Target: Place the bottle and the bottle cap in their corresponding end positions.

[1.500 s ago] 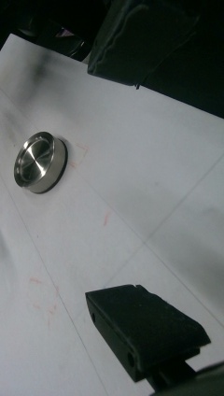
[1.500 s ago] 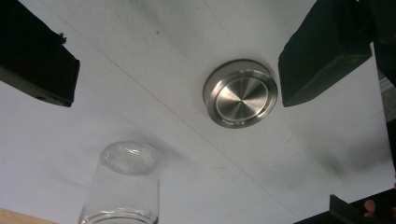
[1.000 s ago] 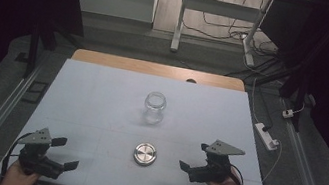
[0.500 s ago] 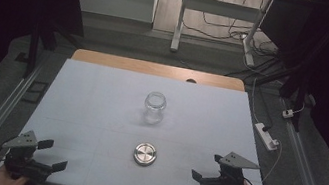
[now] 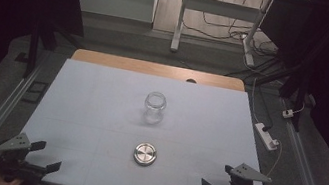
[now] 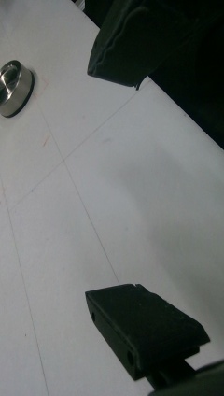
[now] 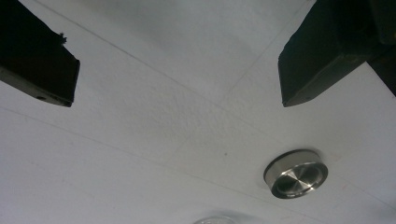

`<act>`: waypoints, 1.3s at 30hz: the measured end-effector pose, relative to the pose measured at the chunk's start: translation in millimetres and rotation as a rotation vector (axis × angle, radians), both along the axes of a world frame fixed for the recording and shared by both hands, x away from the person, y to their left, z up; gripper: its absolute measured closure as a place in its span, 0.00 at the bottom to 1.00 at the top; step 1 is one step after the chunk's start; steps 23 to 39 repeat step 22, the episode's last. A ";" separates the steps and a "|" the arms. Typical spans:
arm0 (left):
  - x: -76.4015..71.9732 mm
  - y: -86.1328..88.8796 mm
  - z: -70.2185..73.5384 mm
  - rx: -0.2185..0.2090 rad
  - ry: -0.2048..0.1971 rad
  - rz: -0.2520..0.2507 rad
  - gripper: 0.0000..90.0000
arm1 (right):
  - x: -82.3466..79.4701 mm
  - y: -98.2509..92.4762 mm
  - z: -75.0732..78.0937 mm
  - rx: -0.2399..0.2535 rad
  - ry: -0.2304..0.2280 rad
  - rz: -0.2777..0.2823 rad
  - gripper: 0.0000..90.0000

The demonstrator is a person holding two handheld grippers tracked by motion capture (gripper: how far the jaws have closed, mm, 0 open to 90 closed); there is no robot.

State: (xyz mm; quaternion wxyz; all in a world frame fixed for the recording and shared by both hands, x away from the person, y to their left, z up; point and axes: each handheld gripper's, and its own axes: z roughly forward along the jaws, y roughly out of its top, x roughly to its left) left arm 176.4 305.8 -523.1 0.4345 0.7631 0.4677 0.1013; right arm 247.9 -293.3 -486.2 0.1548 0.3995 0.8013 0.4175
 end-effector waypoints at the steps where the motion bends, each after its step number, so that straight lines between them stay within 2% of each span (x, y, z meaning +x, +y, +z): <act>1: -0.7 0.6 0.0 0.005 -0.001 0.004 0.00 | -1.3 -1.3 -0.4 -0.005 0.003 -0.005 0.00; 11: -6.2 4.3 -0.4 0.037 0.013 0.021 0.00 | -10.2 -7.5 -7.4 -0.058 0.036 -0.033 0.00; 20: -8.8 4.3 -1.8 0.078 0.057 0.015 0.00 | -14.6 -7.3 -8.0 -0.088 0.057 -0.050 0.00; 39: -8.3 4.1 -1.6 0.076 0.060 0.013 0.00 | -14.3 -6.8 -8.4 -0.092 0.059 -0.051 0.00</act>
